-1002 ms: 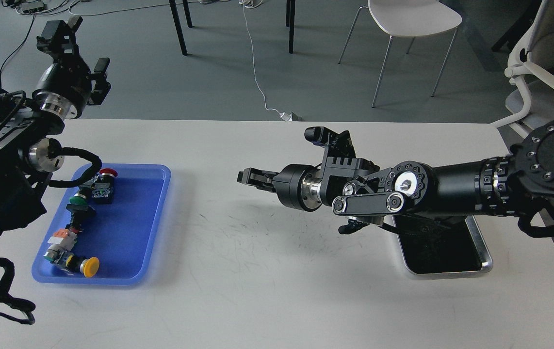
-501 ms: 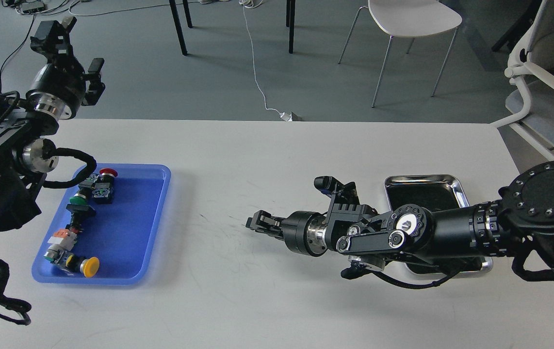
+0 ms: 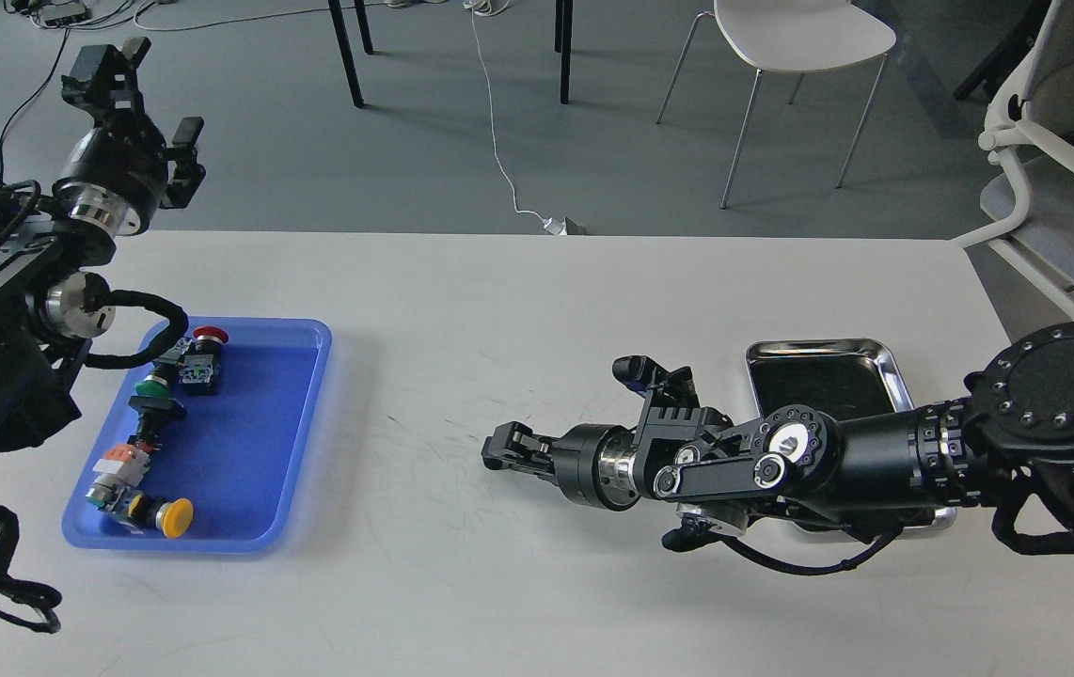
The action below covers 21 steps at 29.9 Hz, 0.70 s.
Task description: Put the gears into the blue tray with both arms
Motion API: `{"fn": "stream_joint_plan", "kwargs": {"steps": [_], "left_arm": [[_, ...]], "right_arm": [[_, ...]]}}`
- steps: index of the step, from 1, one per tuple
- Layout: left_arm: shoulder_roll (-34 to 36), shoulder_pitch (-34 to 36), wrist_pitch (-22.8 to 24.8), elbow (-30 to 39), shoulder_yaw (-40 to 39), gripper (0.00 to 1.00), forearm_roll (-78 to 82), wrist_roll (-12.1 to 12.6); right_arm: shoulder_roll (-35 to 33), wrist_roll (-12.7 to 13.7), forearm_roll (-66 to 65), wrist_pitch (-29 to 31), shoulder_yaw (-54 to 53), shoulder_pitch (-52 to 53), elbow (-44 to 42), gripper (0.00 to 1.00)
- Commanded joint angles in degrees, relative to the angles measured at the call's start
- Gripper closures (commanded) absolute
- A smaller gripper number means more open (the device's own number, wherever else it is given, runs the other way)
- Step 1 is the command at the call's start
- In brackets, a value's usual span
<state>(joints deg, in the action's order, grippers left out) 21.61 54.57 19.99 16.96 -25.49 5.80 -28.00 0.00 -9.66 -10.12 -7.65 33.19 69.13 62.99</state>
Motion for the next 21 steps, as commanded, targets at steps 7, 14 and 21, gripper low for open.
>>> {"fn": "stream_joint_plan", "kwargs": {"steps": [7, 14, 21], "left_arm": [[0.01, -0.07, 0.04, 0.00, 0.00, 0.02, 0.09, 0.00], [-0.17, 0.10, -0.04, -0.26, 0.09, 0.02, 0.62, 0.00], [-0.78, 0.54, 0.04, 0.00, 0.35, 0.02, 0.79, 0.00]], "right_arm": [[0.00, -0.09, 0.01, -0.17, -2.24, 3.11, -0.50, 0.16], [0.00, -0.62, 0.10, 0.27, -8.13, 8.92, 0.03, 0.11], [-17.55, -0.71, 0.80, 0.36, -17.53, 9.80, 3.71, 0.11]]}}
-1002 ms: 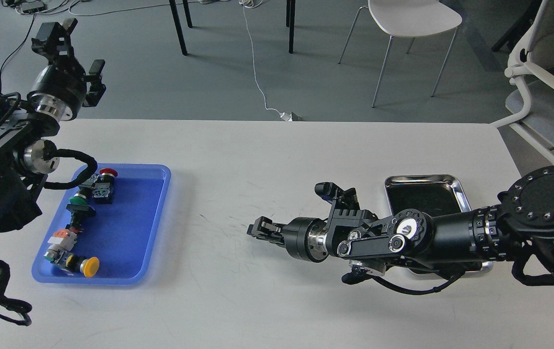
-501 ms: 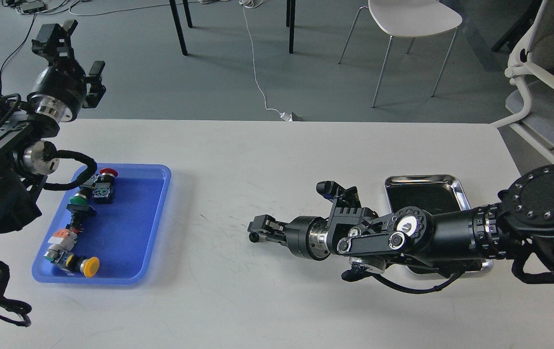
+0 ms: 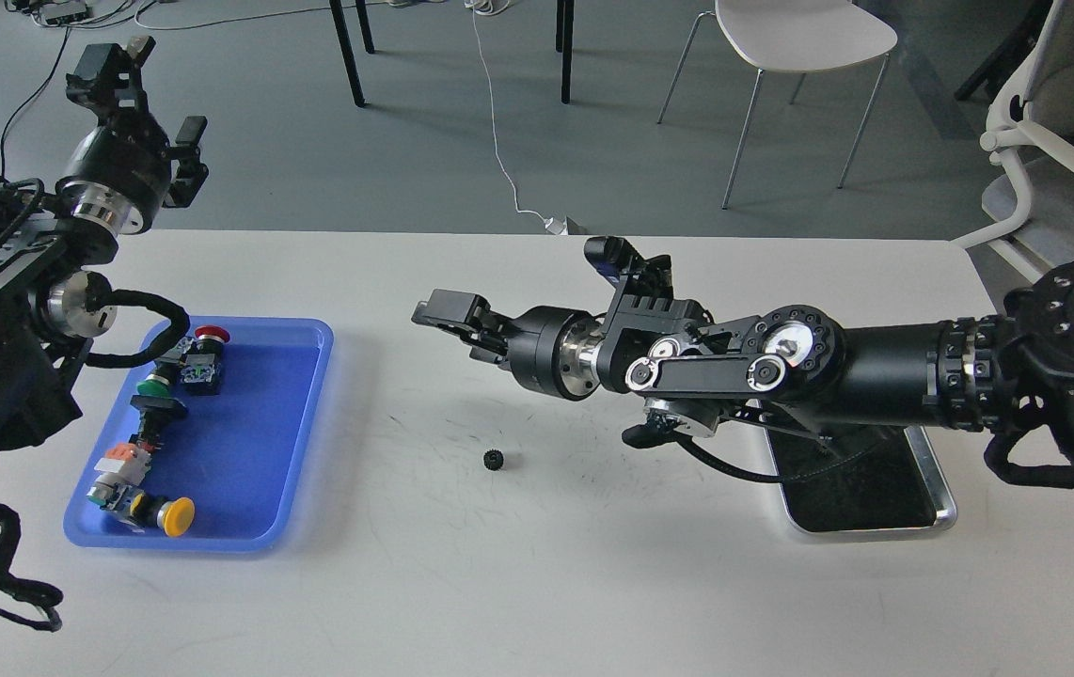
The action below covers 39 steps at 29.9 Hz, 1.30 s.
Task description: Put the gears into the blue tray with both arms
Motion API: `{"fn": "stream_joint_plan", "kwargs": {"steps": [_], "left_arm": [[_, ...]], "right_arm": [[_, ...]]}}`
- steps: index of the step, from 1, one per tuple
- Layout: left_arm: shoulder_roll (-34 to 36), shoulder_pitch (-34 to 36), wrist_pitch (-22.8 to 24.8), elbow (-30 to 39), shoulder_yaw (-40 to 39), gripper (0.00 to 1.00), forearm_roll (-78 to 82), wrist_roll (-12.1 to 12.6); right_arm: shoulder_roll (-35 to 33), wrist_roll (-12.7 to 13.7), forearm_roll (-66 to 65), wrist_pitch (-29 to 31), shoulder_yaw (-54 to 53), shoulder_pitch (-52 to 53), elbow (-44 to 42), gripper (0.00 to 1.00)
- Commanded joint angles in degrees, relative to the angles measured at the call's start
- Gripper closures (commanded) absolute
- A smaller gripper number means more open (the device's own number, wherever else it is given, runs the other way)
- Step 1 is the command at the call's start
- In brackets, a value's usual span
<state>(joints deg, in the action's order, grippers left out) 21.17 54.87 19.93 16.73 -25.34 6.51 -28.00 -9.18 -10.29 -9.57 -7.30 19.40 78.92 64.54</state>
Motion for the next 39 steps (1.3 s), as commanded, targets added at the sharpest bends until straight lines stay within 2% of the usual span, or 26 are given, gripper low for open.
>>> {"fn": "stream_joint_plan", "kwargs": {"steps": [1, 6, 8, 12, 14, 16, 20, 22, 26, 30, 33, 39], "left_arm": [[-0.34, 0.41, 0.11, 0.32, 0.20, 0.02, 0.09, 0.00], [-0.42, 3.13, 0.11, 0.41, 0.20, 0.02, 1.57, 0.00], [-0.42, 4.80, 0.11, 0.49, 0.20, 0.02, 3.94, 0.92], [0.19, 6.47, -0.06, 5.40, 0.20, 0.02, 9.21, 1.72], [0.89, 6.91, -0.59, 9.35, 0.20, 0.02, 12.37, 1.98], [2.82, 7.09, -2.25, 14.44, 0.20, 0.02, 16.33, 2.69], [9.92, 5.95, -4.11, 32.25, 0.81, 0.02, 26.69, 4.96], [14.41, 5.07, -4.37, 40.27, 3.27, 0.02, 31.35, 6.03], [21.62, 4.63, -7.61, 53.38, 8.63, 0.02, 41.89, 6.20], [24.27, 3.67, -10.95, 59.46, 11.54, 0.02, 51.74, 6.20], [23.84, 1.21, -13.24, 61.14, 11.98, 0.02, 59.99, 6.38], [18.04, -5.29, -16.67, 60.88, 12.16, 0.02, 83.01, 6.73]], "right_arm": [[-12.66, -0.08, 0.69, 0.01, -5.41, -0.43, 3.56, 0.11], [-32.53, -1.13, 4.55, 1.93, -16.48, -6.21, 9.28, 0.11], [-39.30, -1.66, 7.80, 3.87, -24.11, -11.13, 10.51, 0.11], [-46.00, -2.10, 19.20, 4.93, -37.82, -23.77, 11.49, 0.11], [-47.85, -3.67, 23.61, 6.15, -43.02, -30.10, 11.14, 0.11], [-49.00, -6.57, 26.35, 9.05, -46.63, -35.56, 10.70, 0.11], [-50.32, -10.79, 30.13, 17.56, -48.49, -42.95, 8.51, 0.11], [-50.23, -11.94, 33.19, 21.96, -48.49, -44.63, 4.91, 0.11], [-49.27, -12.29, 45.57, 35.30, -48.32, -49.81, -3.96, 0.11], [-46.90, -12.30, 49.56, 35.30, -48.32, -55.00, -8.81, 0.11], [-45.93, -12.30, 49.39, 35.30, -47.88, -56.24, -8.90, 0.07], [-44.26, -12.38, 45.53, 35.30, -47.70, -56.15, -8.73, 0.04]]}}
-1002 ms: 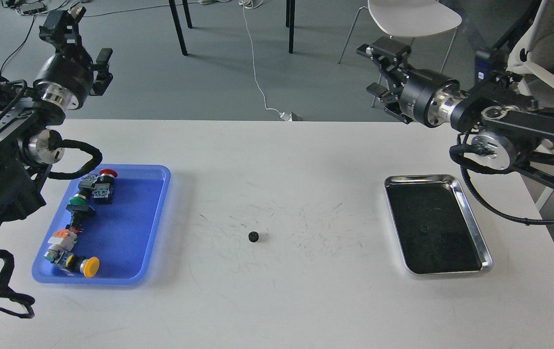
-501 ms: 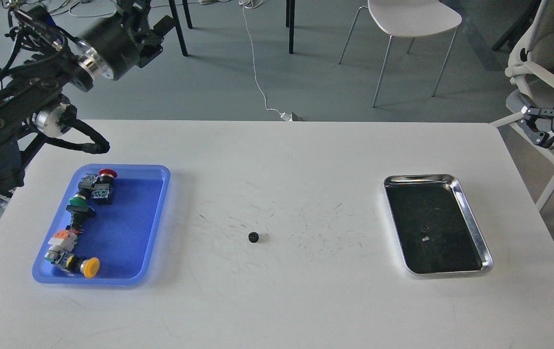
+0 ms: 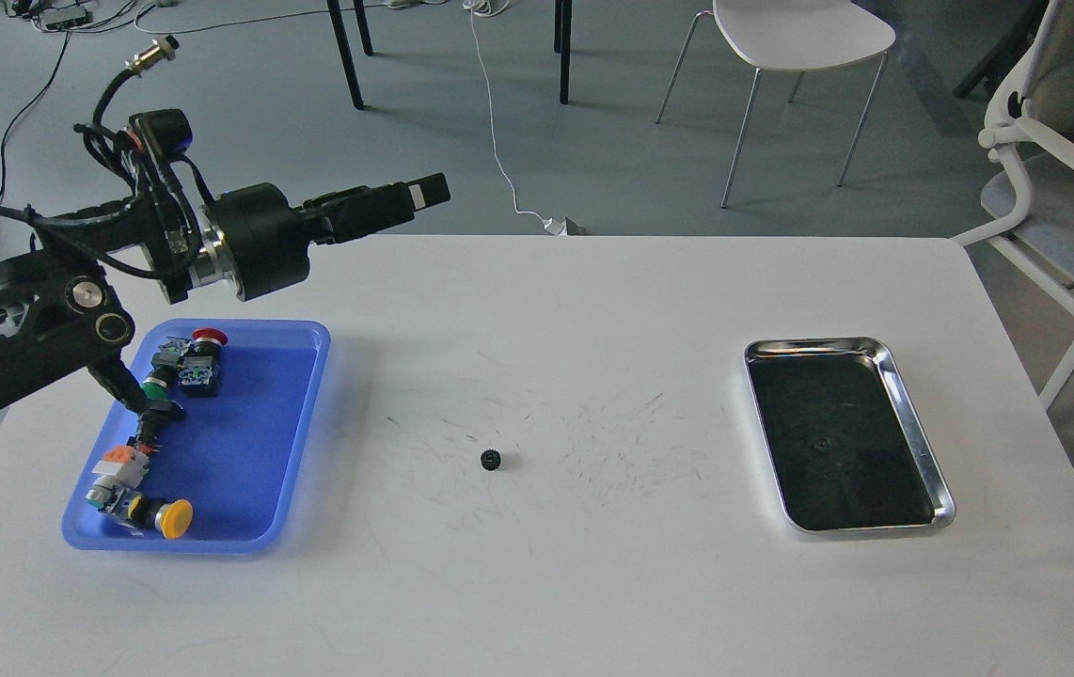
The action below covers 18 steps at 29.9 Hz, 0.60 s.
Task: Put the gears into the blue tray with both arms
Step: 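Reach the left gripper toward the black gear on the table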
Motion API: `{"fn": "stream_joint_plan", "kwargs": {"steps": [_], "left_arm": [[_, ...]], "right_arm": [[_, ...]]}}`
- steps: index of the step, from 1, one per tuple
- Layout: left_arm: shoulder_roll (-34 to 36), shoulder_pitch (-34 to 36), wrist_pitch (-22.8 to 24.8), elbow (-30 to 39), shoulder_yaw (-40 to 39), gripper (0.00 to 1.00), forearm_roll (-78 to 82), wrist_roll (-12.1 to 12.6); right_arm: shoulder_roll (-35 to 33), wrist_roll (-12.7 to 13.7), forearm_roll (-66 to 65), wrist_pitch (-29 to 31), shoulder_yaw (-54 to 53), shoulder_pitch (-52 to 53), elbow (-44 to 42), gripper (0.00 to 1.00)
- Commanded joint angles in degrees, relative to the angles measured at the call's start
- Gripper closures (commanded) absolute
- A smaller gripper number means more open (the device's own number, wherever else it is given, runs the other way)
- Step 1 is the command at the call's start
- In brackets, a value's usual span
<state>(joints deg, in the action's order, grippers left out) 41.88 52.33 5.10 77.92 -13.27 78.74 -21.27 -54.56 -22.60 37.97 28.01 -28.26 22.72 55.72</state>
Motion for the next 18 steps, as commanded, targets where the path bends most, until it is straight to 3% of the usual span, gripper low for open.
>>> {"fn": "stream_joint_plan", "kwargs": {"steps": [1, 12, 18], "left_arm": [[-3.63, -4.07, -2.72, -0.57, 0.09, 0.02, 14.74, 0.00], [-9.35, -15.14, -8.18, -2.50, -0.09, 0.03, 40.16, 0.52], [-13.83, -16.21, -10.64, -7.51, -0.62, 0.04, 45.27, 1.75]], "right_arm": [[1.82, -0.08, -2.81, -0.01, -0.04, 0.39, 0.09, 0.04], [8.33, -0.08, -26.09, -0.59, -0.13, 8.92, 3.51, 0.04], [8.07, -0.25, -30.15, -0.06, -0.22, 8.22, 7.56, 0.03]]}}
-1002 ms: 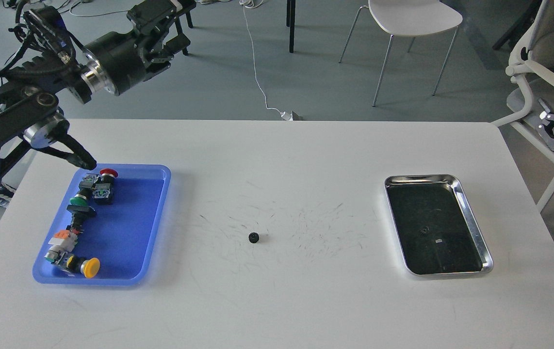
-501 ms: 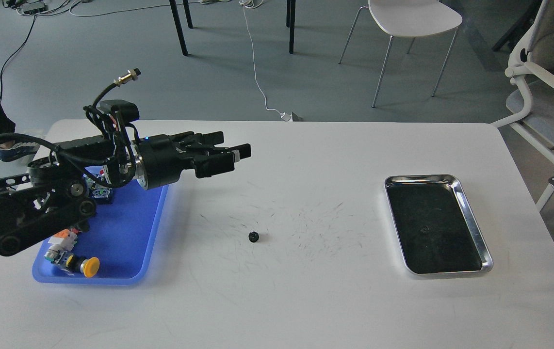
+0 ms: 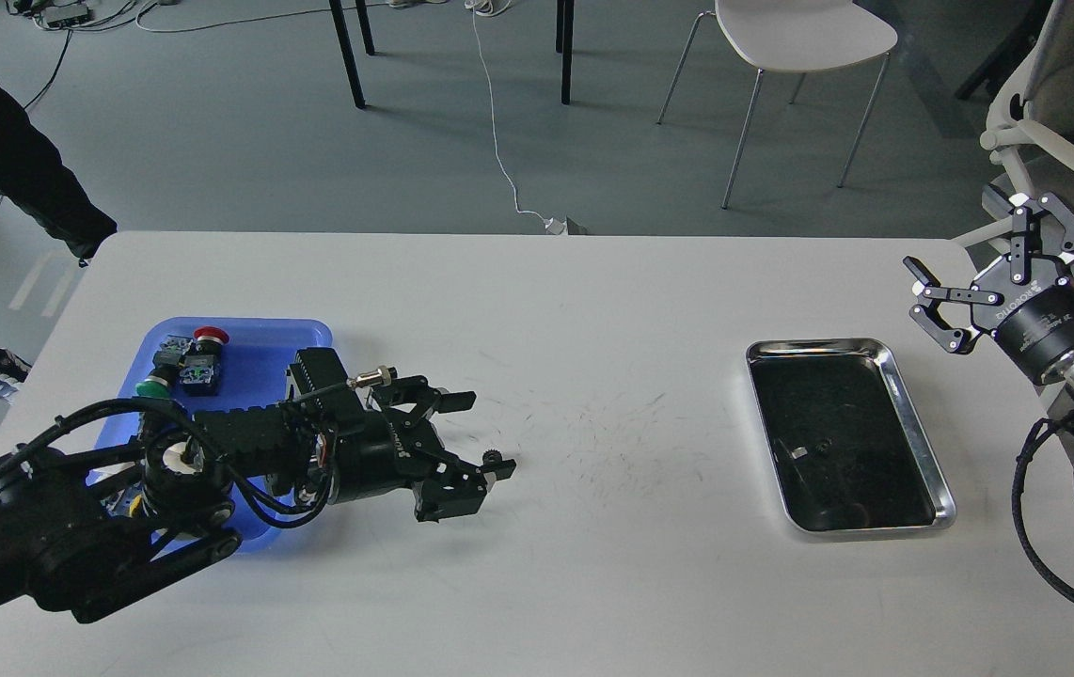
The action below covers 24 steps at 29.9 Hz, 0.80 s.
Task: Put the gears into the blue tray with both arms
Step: 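Reach the left gripper toward the black gear on the table, then grasp the black gear with the left gripper and carry it to the blue tray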
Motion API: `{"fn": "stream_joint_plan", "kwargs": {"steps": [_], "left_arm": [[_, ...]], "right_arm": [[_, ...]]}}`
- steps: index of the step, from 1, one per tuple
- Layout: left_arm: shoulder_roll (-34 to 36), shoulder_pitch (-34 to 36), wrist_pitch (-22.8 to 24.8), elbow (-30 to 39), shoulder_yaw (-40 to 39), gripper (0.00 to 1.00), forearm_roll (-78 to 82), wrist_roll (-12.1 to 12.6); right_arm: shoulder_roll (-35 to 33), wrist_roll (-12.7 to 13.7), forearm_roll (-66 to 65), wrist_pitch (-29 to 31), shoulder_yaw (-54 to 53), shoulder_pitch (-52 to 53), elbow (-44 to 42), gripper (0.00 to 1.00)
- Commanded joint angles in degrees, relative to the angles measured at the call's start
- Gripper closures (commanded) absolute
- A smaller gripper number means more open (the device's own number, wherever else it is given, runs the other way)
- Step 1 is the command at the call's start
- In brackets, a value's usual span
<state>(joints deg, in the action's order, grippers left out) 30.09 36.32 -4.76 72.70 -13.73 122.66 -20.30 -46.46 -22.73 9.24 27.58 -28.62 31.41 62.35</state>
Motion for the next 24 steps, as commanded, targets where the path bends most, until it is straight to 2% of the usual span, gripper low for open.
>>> {"fn": "stream_joint_plan", "kwargs": {"steps": [1, 7, 14, 24], "left_arm": [[-2.75, -0.20, -0.78, -3.17, -0.25, 0.04, 1.44, 1.14], [-4.87, -1.16, -2.09, -6.95, -0.33, 0.06, 2.34, 1.23], [-6.71, -3.36, -3.59, -9.59, -0.60, 0.13, 2.34, 1.05], [-8.12, -4.06, -3.59, -12.40, -0.51, 0.34, 2.34, 0.97]], "right_arm": [[0.05, -0.21, -1.59, 0.42, 0.05, -0.56, 0.75, 0.03], [0.14, -3.02, -0.71, 0.42, -0.65, -2.06, 0.05, 0.03], [0.66, -3.55, 5.87, 0.42, -0.74, -2.85, -1.45, 0.03], [0.66, -3.55, 8.69, 0.42, -0.74, -3.46, -2.41, 0.04]]}}
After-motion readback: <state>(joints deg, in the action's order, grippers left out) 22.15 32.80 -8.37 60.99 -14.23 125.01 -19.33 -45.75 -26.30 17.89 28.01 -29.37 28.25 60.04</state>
